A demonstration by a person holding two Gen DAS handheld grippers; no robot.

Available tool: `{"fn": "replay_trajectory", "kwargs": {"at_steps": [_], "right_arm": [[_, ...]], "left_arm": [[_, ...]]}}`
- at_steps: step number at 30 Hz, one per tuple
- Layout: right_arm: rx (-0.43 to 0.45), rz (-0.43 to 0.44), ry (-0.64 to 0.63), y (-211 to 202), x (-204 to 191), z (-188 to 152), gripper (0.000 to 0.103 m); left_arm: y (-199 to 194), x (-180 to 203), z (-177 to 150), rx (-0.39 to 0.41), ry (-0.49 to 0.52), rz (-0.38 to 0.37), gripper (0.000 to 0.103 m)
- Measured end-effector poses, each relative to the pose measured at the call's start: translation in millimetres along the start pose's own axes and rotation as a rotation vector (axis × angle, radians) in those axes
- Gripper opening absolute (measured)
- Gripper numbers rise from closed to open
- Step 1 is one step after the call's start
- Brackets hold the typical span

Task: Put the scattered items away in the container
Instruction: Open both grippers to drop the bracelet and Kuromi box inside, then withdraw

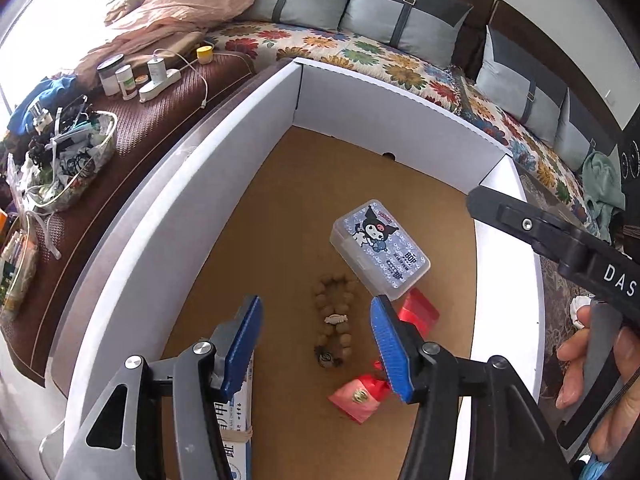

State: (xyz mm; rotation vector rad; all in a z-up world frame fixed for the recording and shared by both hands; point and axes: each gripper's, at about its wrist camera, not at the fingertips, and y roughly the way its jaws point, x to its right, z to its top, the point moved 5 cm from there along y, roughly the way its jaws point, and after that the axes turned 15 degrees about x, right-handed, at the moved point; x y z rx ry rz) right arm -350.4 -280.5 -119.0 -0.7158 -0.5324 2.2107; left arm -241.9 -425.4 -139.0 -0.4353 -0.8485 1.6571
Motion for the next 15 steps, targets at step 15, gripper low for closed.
{"fn": "replay_trajectory", "kwargs": {"at_steps": [15], "right_arm": [[-0.01,0.019,0.042,-95,-4,-43,0.064]], "left_arm": [[-82,49,-26,0.066,0.09,0.044,0.057]]}}
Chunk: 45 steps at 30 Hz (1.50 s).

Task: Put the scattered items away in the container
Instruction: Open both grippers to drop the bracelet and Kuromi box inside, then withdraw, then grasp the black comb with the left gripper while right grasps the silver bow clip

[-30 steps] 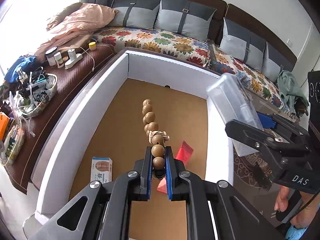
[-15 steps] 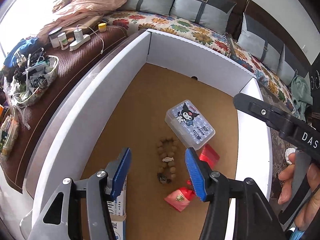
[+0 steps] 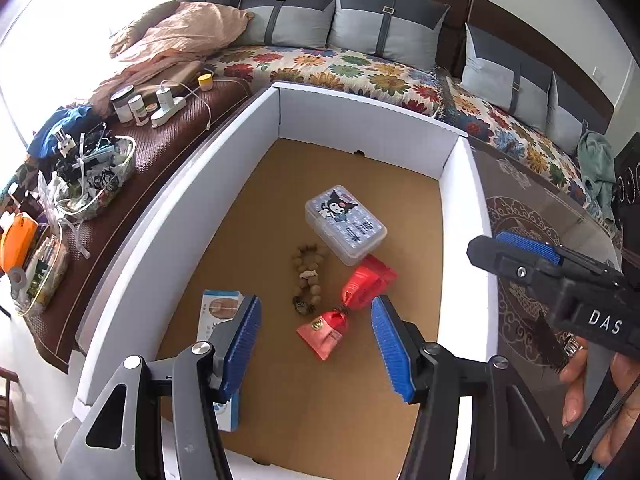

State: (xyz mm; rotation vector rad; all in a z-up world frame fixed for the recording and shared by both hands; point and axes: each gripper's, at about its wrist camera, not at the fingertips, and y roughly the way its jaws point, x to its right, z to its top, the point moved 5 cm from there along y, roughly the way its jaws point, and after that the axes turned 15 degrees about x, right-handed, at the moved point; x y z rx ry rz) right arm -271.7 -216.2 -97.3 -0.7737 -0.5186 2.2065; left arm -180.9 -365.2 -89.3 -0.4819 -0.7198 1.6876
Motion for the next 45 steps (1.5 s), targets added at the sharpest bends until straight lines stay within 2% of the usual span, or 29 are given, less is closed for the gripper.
{"fn": "replay_trajectory", "kwargs": {"at_steps": [5,18,22,26,29,32,36,39,42,45], "right_arm": [[-0.003,-0.034,0.014,-43,16,-27,0.064],[0.081,-0.153,0.091,-168,77,-67,0.064],[0.113,-0.184,0.103,-208,97,-85,0.064],[0.172,-0.242,0.076,-257,124,-118,0.064],[0.227,-0.315,0.082,-295,157,-153,0.064],[0.253,-0.362,0.144,-320,190,-186,0.064],[0.271,-0.389,0.254,-340,229,-223,0.064],[0.272,-0.343,0.319,-337,242,-230,0.065],[0.297,-0.28,0.337,-326,244,-213,0.065],[0.317,-0.271,0.304,-311,246,-189,0.065]], "left_arm": [[-34,26,-7,0.028,0.038,0.004,0.057],[-107,120,-17,0.1,0.144,-0.071,0.058],[-119,141,-26,0.109,0.156,-0.092,0.072],[-119,165,-49,0.072,0.161,-0.147,0.073],[-105,191,-74,0.01,0.17,-0.209,0.073],[-88,225,-100,-0.061,0.194,-0.29,0.073],[-68,261,-127,-0.145,0.227,-0.324,0.073],[-63,274,-137,-0.166,0.248,-0.318,0.073],[-61,281,-146,-0.181,0.253,-0.318,0.073],[-56,281,-152,-0.205,0.244,-0.32,0.073]]}}
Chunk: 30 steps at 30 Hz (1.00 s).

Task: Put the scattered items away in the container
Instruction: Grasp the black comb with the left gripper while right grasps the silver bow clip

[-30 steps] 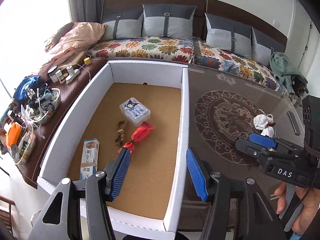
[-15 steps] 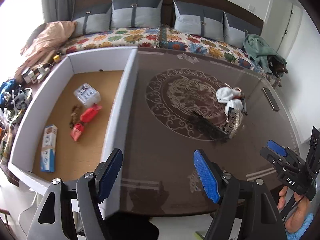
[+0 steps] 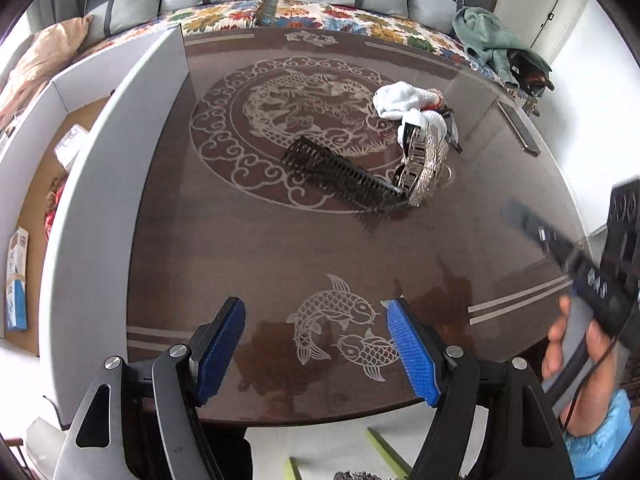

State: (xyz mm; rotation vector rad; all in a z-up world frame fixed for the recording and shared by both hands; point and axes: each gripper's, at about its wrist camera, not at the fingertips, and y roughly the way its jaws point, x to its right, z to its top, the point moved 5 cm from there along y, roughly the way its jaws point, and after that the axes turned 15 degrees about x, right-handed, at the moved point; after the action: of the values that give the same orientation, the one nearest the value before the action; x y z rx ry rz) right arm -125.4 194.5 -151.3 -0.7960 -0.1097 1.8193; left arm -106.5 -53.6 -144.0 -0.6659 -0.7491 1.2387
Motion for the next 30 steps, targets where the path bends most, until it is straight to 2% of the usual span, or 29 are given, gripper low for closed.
{"fn": "replay_trajectory", "kwargs": {"at_steps": [5,9,12,15,17,19,20,21,22,23,26,30], "right_arm": [[-0.027,-0.015,-0.031,44,-17,18,0.065],[-0.088,-0.095,-0.069,75,-21,20,0.064],[-0.071,-0.184,-0.122,88,-17,26,0.064],[-0.143,-0.171,-0.141,107,-16,23,0.064],[-0.158,-0.186,-0.188,113,-14,22,0.065],[-0.179,-0.186,-0.186,117,-11,21,0.057],[-0.182,-0.193,-0.19,117,-9,21,0.043],[-0.183,-0.192,-0.199,117,-8,22,0.043],[-0.187,-0.181,-0.205,117,-7,22,0.03],[-0.19,-0.17,-0.211,117,-7,22,0.02],[-0.177,-0.148,-0.217,108,-6,23,0.018],[-0.119,-0.116,-0.161,77,0,33,0.018]], "left_arm": [[8,-6,-12,-0.025,-0.008,-0.003,0.073],[10,-17,-18,-0.032,-0.034,-0.009,0.073],[9,-28,-21,-0.029,-0.056,-0.007,0.073],[10,-39,-22,-0.031,-0.081,-0.005,0.073],[14,-44,-23,-0.039,-0.098,-0.007,0.073],[16,-45,-23,-0.043,-0.105,-0.009,0.073],[17,-45,-23,-0.043,-0.105,-0.011,0.073],[17,-44,-23,-0.044,-0.105,-0.013,0.073],[18,-43,-23,-0.046,-0.101,-0.015,0.073],[20,-42,-23,-0.048,-0.098,-0.016,0.073],[25,-38,-20,-0.059,-0.095,-0.024,0.073],[36,-30,-2,-0.062,-0.082,-0.044,0.073]]}}
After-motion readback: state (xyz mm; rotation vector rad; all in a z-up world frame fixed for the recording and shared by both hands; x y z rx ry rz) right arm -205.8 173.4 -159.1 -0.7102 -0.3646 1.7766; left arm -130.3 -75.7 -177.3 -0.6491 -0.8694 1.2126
